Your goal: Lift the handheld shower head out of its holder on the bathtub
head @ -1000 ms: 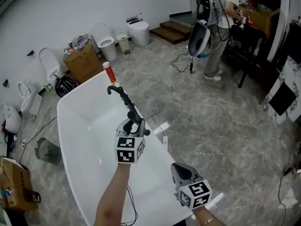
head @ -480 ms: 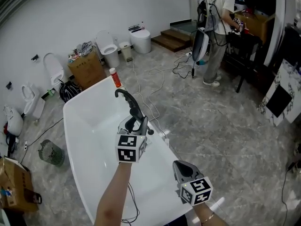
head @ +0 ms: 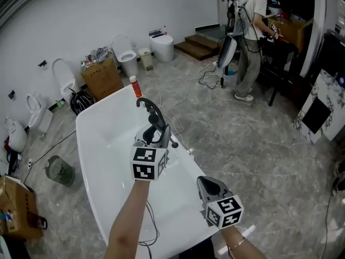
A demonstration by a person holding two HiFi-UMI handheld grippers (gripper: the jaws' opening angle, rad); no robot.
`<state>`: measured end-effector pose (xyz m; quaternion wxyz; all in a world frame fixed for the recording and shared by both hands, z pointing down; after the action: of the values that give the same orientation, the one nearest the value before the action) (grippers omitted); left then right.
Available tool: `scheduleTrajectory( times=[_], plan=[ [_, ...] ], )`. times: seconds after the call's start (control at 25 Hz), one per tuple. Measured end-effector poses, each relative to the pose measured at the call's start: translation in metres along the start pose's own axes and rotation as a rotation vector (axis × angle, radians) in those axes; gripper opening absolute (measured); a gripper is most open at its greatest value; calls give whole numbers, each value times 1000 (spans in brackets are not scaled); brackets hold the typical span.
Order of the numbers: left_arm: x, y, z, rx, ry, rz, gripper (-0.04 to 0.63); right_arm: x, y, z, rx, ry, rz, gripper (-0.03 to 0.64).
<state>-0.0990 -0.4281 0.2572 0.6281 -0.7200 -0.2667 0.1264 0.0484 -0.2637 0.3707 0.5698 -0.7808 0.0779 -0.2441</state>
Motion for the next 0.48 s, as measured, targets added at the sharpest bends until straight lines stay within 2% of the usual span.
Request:
scheduleTrajectory(
  times=[0.48],
  plan=[
    [0,23,58,26,-12,-22,149,-50,8,31,34,-6,37,5]
  ],
)
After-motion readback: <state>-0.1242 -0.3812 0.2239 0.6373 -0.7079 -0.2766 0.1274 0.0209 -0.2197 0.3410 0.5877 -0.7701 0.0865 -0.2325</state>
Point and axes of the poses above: the fingertips, and each gripper's own axes: z backward along the fingers, x to its right, y out of its top, the point moved 7 cm from there along z, backward along the fingers, and after that the axes turned 1 degree about -x, right-handed, at the moved point
